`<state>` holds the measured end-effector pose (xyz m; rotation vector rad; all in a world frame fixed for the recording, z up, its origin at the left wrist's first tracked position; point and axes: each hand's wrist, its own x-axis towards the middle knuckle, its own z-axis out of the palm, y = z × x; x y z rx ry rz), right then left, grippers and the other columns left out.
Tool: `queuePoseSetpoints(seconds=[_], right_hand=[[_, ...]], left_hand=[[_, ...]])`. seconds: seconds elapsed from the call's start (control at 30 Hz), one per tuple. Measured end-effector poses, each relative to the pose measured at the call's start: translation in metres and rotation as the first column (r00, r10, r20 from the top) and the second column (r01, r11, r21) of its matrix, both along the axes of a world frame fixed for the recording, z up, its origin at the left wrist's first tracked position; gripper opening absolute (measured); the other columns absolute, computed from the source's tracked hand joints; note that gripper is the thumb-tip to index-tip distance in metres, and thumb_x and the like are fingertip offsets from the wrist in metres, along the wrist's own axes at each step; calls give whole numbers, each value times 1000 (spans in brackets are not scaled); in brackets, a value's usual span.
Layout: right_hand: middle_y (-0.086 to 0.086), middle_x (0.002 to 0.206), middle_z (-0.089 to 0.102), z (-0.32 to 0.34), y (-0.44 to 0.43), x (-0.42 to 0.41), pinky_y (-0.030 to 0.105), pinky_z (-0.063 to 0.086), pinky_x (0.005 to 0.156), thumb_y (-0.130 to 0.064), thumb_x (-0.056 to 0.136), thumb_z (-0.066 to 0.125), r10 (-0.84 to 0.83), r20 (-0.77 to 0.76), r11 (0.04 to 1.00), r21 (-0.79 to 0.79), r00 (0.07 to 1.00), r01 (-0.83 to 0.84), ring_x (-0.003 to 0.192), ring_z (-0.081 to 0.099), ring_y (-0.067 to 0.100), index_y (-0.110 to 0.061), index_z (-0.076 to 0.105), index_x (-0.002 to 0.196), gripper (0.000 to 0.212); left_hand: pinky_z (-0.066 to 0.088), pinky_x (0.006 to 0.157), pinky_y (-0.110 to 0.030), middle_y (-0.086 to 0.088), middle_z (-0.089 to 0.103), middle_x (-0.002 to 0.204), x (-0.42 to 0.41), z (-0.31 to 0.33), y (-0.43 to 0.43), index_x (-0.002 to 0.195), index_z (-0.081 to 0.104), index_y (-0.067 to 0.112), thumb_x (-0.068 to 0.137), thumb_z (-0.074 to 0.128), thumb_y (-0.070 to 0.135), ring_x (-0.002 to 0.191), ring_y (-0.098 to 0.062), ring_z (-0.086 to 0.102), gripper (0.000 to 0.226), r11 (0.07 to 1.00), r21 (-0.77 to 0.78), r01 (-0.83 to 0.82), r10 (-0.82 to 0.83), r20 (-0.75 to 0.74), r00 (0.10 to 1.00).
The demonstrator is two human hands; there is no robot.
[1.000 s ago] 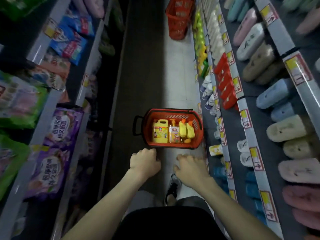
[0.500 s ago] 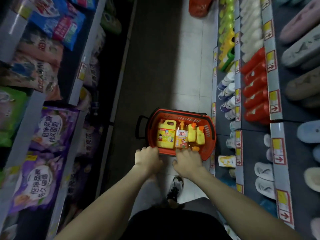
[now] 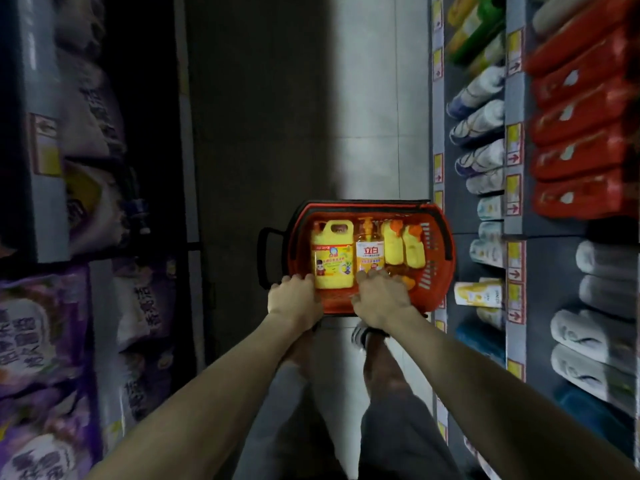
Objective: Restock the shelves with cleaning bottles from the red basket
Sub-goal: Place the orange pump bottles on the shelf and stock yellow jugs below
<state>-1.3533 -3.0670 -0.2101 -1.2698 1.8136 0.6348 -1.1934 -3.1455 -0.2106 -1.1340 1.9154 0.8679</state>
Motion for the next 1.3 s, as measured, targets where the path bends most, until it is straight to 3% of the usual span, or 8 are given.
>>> queuePoseSetpoints(seconds=[0.43,0.6,0.7,0.9,1.03,1.1,1.17,1.3], right_hand=[[13,146,53,-192,-11,-32,44,42,111,-37,99,56,-22,76,992,123,997,12,136,49,33,-12,45,149,57],[12,150,46,-233,-10,-24,47,46,108,-38,100,59,-251,138,960,165,958,227,138,50,36,-13,33,156,67],[12,154,41,-252,-7,-18,46,45,107,-34,99,61,-495,142,861,218,857,460,141,45,35,-14,26,158,72],[11,151,43,-268,-13,-12,44,44,107,-35,94,68,-825,139,566,215,549,796,139,48,36,-16,40,154,69],[8,140,58,-272,-18,-12,36,50,98,-37,89,69,-914,134,406,241,384,882,121,61,31,-21,56,139,54],[8,144,55,-272,-16,-19,27,39,92,-26,100,65,-909,132,417,269,396,868,129,57,31,-17,54,145,47],[11,152,52,-272,-11,-25,27,34,89,-15,106,57,-884,113,466,285,453,838,139,51,32,-11,49,151,47],[9,156,49,-274,-1,-25,38,41,112,-11,102,50,-796,180,605,260,578,753,144,47,34,-22,41,159,59]], left_hand=[[50,102,-45,-15,50,144,-51,-200,-6,150,42,8,104,52,20,135,-35,48,49,989,125,-80,65,122,990],[47,107,-50,-19,40,154,-61,-246,7,165,11,8,97,58,18,140,-41,45,83,940,141,-312,292,146,945],[42,112,-50,-25,38,156,-65,-268,9,165,6,4,96,59,21,139,-46,47,88,859,107,-502,486,145,862],[50,105,-44,-20,63,136,-68,-292,4,146,44,7,89,66,28,126,-43,60,64,597,110,-794,785,126,607],[56,103,-50,-9,77,114,-55,-335,11,119,73,18,45,69,50,111,-34,72,81,333,178,-926,930,98,353],[57,102,-49,-4,79,111,-50,-349,18,118,76,19,44,73,50,108,-28,74,80,268,220,-938,954,79,291],[58,101,-46,1,79,114,-44,-356,25,125,74,23,54,78,48,109,-23,74,75,291,267,-919,949,45,313],[64,90,-44,0,76,119,-38,-338,41,130,58,25,60,90,55,103,-17,76,83,300,273,-914,951,-5,310]])
